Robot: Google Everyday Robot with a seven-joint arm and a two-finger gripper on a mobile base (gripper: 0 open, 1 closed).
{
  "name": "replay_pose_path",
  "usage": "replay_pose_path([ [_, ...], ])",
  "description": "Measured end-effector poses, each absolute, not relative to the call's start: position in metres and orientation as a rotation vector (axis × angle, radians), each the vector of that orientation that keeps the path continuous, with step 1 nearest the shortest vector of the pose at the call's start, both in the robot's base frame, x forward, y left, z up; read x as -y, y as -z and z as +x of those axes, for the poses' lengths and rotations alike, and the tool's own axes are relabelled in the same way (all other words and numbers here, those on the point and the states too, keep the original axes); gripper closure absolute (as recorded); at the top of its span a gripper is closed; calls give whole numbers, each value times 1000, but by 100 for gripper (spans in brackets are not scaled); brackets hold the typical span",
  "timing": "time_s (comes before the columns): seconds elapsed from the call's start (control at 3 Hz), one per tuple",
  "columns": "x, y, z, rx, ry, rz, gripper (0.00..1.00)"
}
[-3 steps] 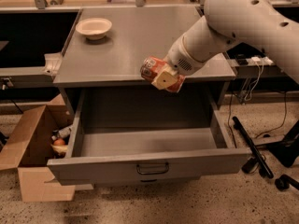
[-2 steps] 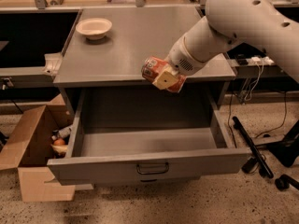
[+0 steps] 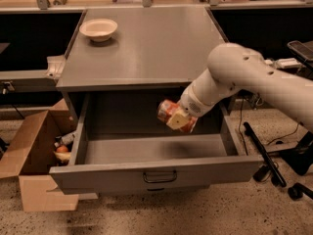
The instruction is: Place coke can into top drawer
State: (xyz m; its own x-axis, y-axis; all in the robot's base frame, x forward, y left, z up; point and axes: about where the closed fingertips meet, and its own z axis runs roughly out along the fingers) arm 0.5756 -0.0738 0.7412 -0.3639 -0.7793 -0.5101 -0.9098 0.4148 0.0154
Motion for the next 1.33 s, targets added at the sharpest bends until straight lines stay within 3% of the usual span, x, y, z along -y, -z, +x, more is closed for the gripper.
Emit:
replay_pose_path([
  [0.67,103,-653,598,-2393,-465,-1330,100],
  [1.0,111,-625,607,-2448,-484,-1272,87],
  [1.33,115,-611,612,-2478,-499,-1235,64],
])
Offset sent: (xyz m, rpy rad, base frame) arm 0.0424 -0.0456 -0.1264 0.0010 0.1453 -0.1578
